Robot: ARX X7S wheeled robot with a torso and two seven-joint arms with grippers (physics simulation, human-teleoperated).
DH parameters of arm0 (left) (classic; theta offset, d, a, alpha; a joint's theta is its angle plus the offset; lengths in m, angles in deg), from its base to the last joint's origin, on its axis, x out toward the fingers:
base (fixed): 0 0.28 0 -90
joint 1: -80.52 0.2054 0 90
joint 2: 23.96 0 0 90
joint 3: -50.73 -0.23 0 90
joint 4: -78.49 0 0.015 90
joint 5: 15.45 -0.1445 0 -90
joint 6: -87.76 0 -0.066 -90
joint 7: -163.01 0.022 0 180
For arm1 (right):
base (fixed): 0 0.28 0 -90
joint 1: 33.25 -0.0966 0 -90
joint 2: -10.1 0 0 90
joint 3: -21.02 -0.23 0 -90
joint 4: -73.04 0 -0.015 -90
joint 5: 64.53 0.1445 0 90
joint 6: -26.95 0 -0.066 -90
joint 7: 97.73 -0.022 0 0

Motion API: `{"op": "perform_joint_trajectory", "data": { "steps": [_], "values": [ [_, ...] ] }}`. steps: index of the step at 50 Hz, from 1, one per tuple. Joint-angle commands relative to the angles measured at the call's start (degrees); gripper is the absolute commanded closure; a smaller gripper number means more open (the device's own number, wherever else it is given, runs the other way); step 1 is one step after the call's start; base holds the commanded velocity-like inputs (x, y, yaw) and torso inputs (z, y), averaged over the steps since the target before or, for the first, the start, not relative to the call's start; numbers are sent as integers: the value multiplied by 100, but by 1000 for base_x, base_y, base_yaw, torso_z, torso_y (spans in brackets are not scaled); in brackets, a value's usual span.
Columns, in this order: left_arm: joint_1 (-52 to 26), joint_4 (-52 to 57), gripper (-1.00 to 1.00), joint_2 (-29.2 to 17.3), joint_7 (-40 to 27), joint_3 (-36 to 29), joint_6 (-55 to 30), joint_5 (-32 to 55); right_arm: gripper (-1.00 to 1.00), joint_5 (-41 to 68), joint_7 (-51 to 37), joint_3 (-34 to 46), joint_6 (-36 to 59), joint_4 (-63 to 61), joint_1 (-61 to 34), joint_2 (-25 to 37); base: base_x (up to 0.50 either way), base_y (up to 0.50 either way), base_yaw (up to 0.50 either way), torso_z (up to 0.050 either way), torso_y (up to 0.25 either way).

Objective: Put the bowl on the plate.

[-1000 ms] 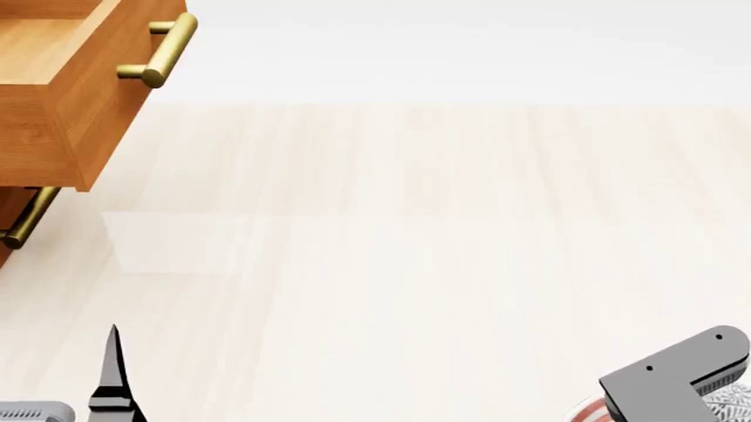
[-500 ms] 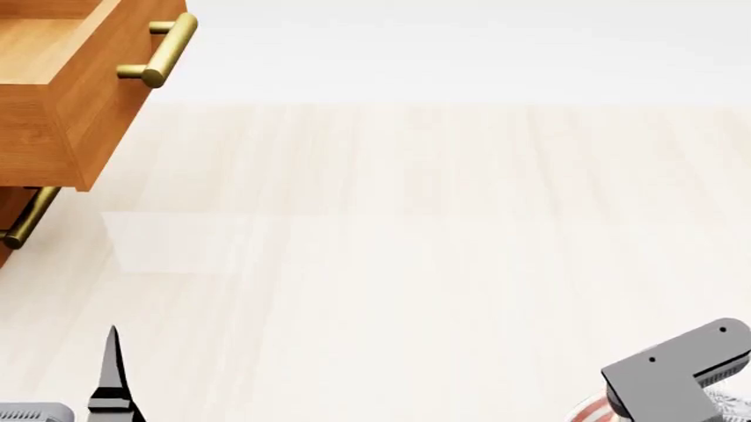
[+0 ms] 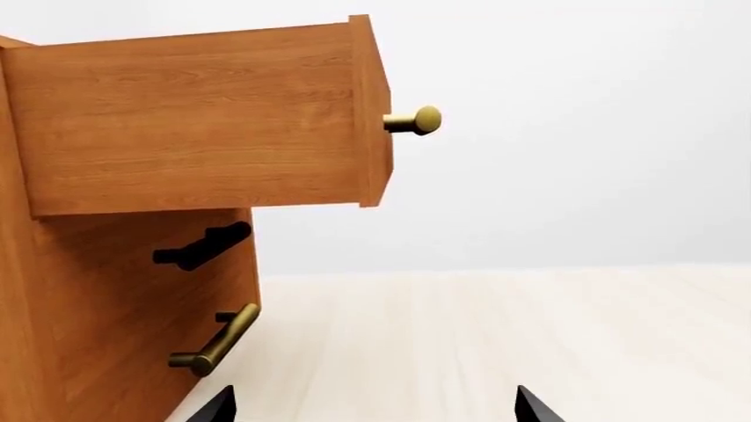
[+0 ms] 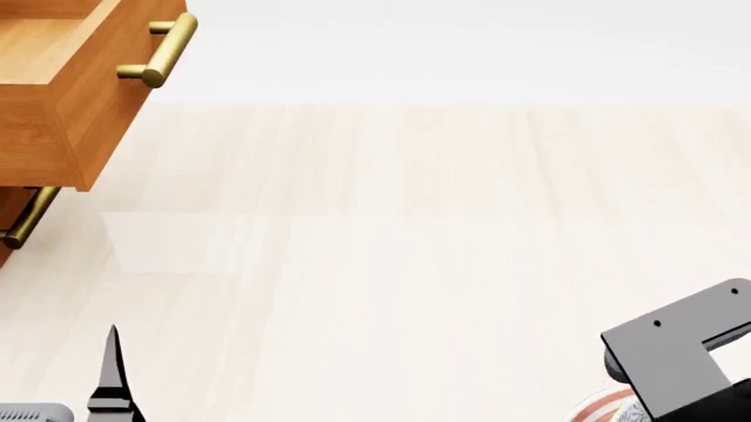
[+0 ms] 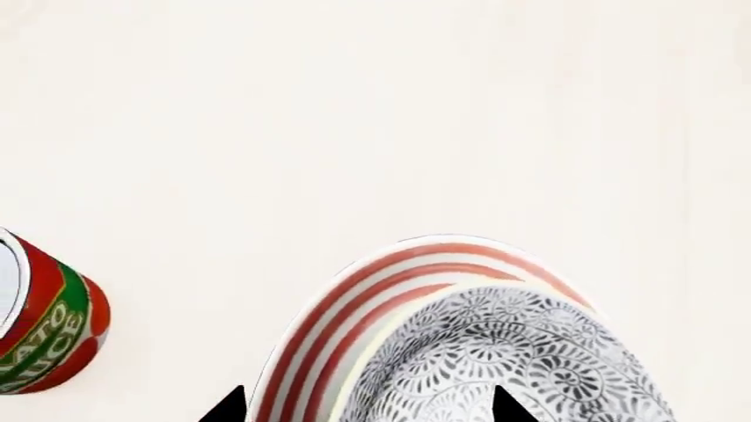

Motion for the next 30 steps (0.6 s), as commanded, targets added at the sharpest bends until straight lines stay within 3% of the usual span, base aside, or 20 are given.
{"op": "perform_joint_trajectory", "data": {
  "steps": [1, 30],
  "values": [
    [3, 1, -100, -5, -8, -13, 17, 6, -100, 52, -1, -208, -6, -313, -234, 78, 0, 0, 0, 0, 0],
    [57, 79, -100, -65, -54, 11, 39, 45, -100, -358, -48, -601, -290, -740, -565, -224, 0, 0, 0, 0, 0]
  ]
}}
